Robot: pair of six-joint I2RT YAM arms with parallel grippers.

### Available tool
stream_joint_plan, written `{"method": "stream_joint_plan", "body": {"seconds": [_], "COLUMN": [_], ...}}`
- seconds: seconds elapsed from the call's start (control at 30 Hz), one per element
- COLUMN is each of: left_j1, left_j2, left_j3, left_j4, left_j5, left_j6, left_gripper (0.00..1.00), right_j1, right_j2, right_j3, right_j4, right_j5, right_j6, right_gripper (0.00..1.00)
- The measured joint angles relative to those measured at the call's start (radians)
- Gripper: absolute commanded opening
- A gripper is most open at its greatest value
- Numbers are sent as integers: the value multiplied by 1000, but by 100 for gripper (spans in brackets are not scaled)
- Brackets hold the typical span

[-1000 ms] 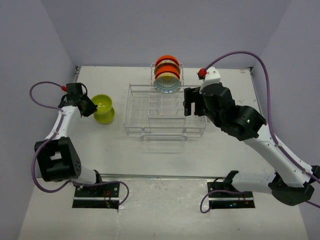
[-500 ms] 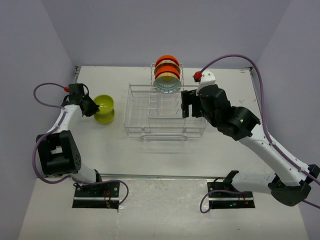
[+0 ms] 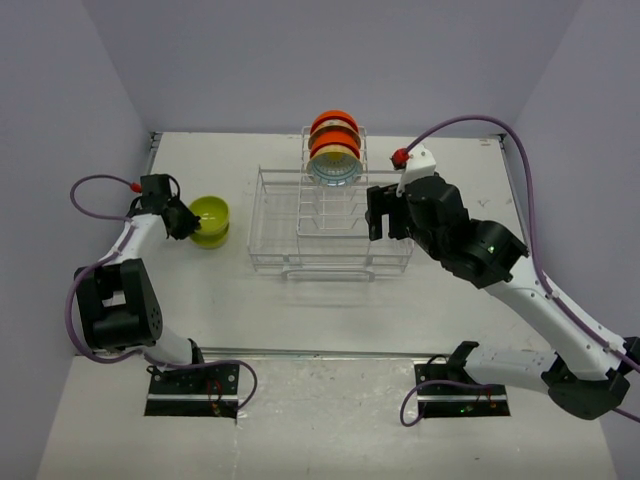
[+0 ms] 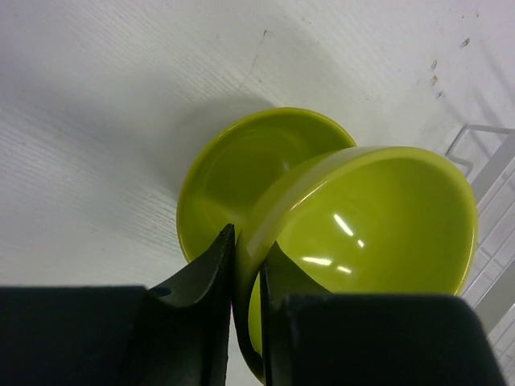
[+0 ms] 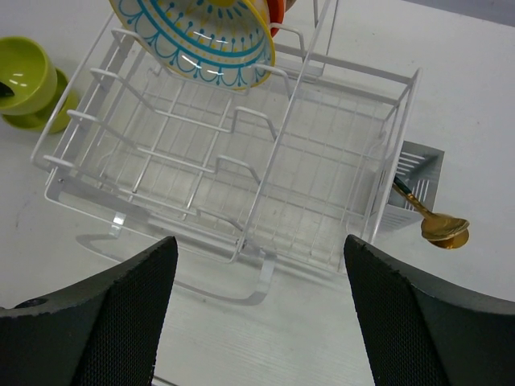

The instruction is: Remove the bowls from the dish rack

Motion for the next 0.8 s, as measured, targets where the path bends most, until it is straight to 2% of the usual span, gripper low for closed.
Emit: {"method": "stream_joint_plan", "body": {"seconds": [0.33,0.4,0.43,0.53,0.57,0.63,0.73,0.8], "left_j1": [6,6,7,8,8,10,10,10], "left_j2": [0,-3,-8,-34,-49,-88,-159,-217], "left_j3": [-20,-29,-33,-39,-39,-40,-39,-38], "left_j4": [18,19,19,18,18,18,3,-14], "left_j5": [-6,-5,-2,2,5,9,8,8], "left_j6": [-10,-14,-16,-21,-21,-23,-23,-21], "left_gripper": [23,31,39,53,62,70,93,100], "right_j1": [0,0,0,0,0,0,0,-1], "right_j2": [0,0,0,0,1,2,11,30], "right_j3": [-7,-7,-7,-7,-7,-7,1,16], "right_j4": [0,0,0,0,0,0,0,11], "right_j5": [-2,-2,-2,-3,-3,-3,-6,-6], "right_j6": [-9,-11,-11,-13,-14,-16,-23,-42], "right_gripper": [84,84,84,84,84,84,84,85]}}
